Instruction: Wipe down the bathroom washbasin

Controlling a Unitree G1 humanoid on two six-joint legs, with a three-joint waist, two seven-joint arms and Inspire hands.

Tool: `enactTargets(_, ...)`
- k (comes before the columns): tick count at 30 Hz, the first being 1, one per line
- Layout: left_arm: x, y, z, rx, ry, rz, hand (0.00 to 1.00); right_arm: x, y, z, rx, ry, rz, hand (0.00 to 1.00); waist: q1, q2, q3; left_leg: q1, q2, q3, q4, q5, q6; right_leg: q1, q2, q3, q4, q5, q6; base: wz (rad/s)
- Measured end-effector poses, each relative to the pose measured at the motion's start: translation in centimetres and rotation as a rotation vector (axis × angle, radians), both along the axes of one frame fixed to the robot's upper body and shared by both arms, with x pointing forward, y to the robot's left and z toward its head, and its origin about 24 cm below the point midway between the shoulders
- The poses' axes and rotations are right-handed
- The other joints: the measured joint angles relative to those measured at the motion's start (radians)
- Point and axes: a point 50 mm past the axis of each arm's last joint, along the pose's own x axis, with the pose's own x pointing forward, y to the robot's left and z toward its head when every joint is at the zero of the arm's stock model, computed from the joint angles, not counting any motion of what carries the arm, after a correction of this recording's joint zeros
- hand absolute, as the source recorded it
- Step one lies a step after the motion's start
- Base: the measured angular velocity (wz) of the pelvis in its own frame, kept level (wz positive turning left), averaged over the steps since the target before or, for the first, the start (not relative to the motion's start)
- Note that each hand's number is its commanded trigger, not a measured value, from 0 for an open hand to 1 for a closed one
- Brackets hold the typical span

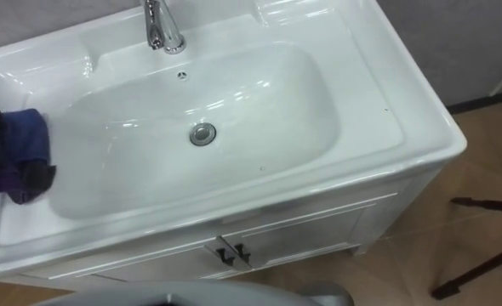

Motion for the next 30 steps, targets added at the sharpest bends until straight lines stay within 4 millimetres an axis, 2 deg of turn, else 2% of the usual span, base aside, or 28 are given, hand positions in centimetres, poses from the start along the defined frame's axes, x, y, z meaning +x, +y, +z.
enactTargets(15, -0.5, 0.4, -1.4, -0.074, 0.064, 0.055, 0.00, 0.0, 0.2, -0.1, 0.008, 0.014, 0.045, 0.00, 0.000, -0.001, -0.0026, 0.017, 0.000, 0.006, 0.000, 0.000, 0.000, 0.008, 0.002, 0.011, -0.002, 0.000, 0.000, -0.01)
enactTargets(22, -0.5, 0.4, -1.6, -0.095, 0.086, 0.064, 0.00, 0.0, 0.2, -0.1, 0.008, 0.014, 0.048, 0.00, 0.002, 0.000, -0.0029, 0.018, 0.000, 0.006, 0.002, 0.000, 0.000, 0.011, 0.002, 0.013, -0.001, 0.000, 0.001, 0.00)
enactTargets(26, -0.5, 0.4, -1.6, -0.109, 0.090, 0.068, 0.00, 0.1, 0.2, -0.1, 0.008, 0.011, 0.056, 0.00, 0.003, 0.003, -0.0058, 0.016, 0.000, 0.006, 0.004, 0.000, 0.000, 0.009, 0.002, 0.013, -0.001, 0.000, 0.001, 0.00)
enactTargets(30, 0.1, 0.2, -1.1, -0.110, 0.067, 0.060, 0.00, 0.1, 0.2, -0.1, 0.004, 0.008, 0.060, 0.00, 0.002, 0.003, -0.0058, 0.014, -0.001, 0.004, 0.004, 0.000, 0.000, 0.012, 0.001, 0.009, -0.002, 0.000, 0.001, 0.03)
